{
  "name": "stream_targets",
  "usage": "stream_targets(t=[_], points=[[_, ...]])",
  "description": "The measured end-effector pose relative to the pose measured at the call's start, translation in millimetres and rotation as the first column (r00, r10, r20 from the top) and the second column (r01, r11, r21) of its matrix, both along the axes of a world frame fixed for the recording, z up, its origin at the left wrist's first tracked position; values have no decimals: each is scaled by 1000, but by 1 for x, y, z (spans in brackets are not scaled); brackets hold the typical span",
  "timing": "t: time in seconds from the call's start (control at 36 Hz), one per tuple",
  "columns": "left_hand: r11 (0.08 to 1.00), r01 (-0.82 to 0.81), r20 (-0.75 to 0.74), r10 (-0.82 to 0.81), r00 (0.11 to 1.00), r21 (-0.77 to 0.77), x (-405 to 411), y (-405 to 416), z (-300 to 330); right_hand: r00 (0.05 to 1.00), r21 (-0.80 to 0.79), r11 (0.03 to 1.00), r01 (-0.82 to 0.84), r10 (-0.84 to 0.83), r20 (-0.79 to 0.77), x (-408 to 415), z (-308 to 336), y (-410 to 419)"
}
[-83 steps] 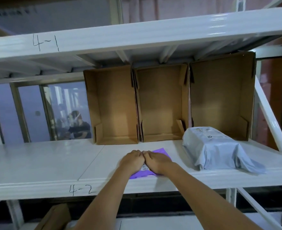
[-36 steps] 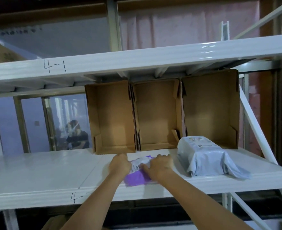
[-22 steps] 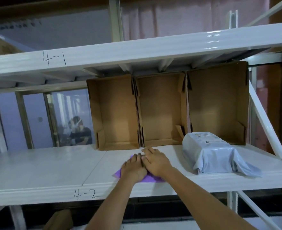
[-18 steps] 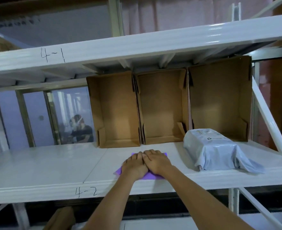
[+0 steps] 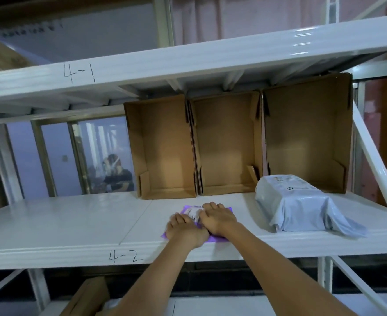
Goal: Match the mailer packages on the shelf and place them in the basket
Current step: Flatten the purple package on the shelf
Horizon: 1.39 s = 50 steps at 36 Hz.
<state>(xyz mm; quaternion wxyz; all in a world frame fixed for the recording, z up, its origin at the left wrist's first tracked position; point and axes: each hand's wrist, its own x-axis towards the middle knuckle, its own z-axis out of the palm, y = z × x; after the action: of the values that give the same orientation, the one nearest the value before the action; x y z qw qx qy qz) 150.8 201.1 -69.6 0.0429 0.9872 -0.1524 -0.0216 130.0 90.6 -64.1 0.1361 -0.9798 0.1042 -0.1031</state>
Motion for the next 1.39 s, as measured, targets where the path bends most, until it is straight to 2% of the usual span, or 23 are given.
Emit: stream_targets(t=[0.14, 0.19, 0.28, 0.33, 0.39, 0.47, 0.53, 0.64, 0.78, 0.86, 0.92, 0.97, 1.08, 1.25, 1.39], points=[[1000, -15, -39, 15, 999, 5, -17, -1, 4, 999, 6, 1000, 19, -19, -36, -2, 8, 4], [1000, -15, -78, 15, 997, -3, -10, 4, 11, 998, -66, 997, 39, -42, -54, -6, 12, 9], [998, -68, -159, 67, 985, 0, 0, 12, 29, 996, -262, 962, 75, -87, -32, -19, 19, 15], [995, -90, -186, 94, 978, 31, 6, 13, 37, 996, -325, 942, 84, -89, -2, -27, 21, 17], [998, -55, -157, 57, 986, 15, 16, 9, 35, 998, -337, 939, 68, -65, 19, -32, 25, 18], [995, 33, -82, -40, 996, -93, 11, 4, 28, 998, -307, 950, 56, -40, 58, -41, 30, 17], [986, 146, 41, -143, 989, -74, 2, 3, 24, 993, -241, 967, 79, -55, 102, -45, 32, 9], [976, 200, 97, -192, 977, -82, 7, -2, 18, 958, -154, 979, 135, -90, 273, -36, 28, -8], [958, 267, 50, -263, 964, -101, 19, 0, 16, 982, 142, 987, -80, 55, 178, -13, 3, 11], [934, 320, 31, -320, 947, -157, 22, 6, 15, 979, 111, 993, -39, 16, 205, -7, -5, 15], [933, 312, 21, -314, 949, -177, 25, 14, 12, 987, 39, 999, -16, 10, 158, -6, -6, 14], [954, 272, 9, -273, 962, -130, 32, 23, 8, 994, -29, 1000, -4, 8, 106, -5, -6, 14], [979, 205, 2, -205, 979, 4, 44, 40, 6, 996, -49, 999, 6, -2, 87, -7, -5, 13], [964, 220, 9, -224, 975, 146, 51, 44, 5, 998, -43, 999, -28, 30, 47, -12, 1, 18], [933, 321, 48, -332, 942, 161, 41, 46, 7, 989, -180, 974, -134, 118, -93, -16, 17, 6]])
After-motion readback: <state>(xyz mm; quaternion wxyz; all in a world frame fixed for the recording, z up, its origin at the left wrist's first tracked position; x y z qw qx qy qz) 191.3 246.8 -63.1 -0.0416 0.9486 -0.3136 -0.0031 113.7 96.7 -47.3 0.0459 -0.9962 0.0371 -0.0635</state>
